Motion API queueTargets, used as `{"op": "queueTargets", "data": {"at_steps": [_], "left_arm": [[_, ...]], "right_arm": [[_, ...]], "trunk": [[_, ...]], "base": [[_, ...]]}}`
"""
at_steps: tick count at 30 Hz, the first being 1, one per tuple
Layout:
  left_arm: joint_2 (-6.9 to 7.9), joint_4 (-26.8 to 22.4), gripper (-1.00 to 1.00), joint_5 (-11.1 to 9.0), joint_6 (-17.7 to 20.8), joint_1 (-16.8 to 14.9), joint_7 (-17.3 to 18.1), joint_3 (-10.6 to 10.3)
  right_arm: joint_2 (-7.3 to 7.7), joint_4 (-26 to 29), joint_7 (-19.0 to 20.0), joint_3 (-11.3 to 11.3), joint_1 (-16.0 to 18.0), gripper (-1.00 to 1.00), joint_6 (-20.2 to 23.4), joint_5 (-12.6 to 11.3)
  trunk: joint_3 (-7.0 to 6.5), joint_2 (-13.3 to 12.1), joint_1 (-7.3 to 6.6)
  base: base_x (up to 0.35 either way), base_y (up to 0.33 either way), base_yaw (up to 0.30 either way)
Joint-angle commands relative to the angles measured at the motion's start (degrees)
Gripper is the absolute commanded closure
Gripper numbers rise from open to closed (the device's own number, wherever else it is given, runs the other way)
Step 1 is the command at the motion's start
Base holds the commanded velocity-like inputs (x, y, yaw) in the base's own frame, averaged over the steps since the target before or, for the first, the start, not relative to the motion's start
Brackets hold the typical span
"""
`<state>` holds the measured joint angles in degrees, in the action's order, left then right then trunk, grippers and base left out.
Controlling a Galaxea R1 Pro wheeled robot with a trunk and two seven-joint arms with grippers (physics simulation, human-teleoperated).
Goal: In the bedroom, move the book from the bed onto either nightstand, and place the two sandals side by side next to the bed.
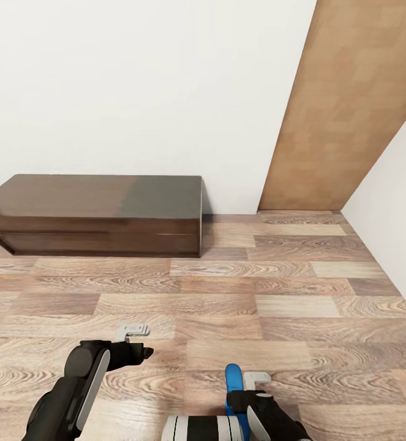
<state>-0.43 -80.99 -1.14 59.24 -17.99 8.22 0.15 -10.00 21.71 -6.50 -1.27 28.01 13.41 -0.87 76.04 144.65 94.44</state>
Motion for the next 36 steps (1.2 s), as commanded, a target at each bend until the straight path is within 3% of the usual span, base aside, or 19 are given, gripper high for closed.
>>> {"op": "queueTargets", "data": {"at_steps": [1,8,16,36], "left_arm": [[-0.01,-0.1,-1.0,-0.1,0.3,0.0,0.0,0.0],[-0.01,-0.1,-1.0,-0.1,0.3,0.0,0.0,0.0],[-0.03,-0.1,-1.0,-0.1,0.3,0.0,0.0,0.0],[-0.04,-0.1,-1.0,-0.1,0.3,0.0,0.0,0.0]], "right_arm": [[0.0,0.1,-0.3,-0.1,0.1,-1.0,0.4,-0.1],[0.0,0.2,-0.3,-0.1,0.2,-1.0,0.6,-0.1],[0.0,0.2,-0.3,-0.1,0.4,-1.0,0.8,-0.1],[0.0,0.2,-0.3,-0.1,0.9,-1.0,0.8,-0.1]], "trunk": [[0.04,0.0,-0.01],[0.04,0.0,-0.01],[1.81,0.1,0.2],[1.81,0.1,0.2]], "base": [[0.0,0.0,0.0],[0.0,0.0,0.0],[0.0,0.0,0.0],[0.0,0.0,0.0]]}}
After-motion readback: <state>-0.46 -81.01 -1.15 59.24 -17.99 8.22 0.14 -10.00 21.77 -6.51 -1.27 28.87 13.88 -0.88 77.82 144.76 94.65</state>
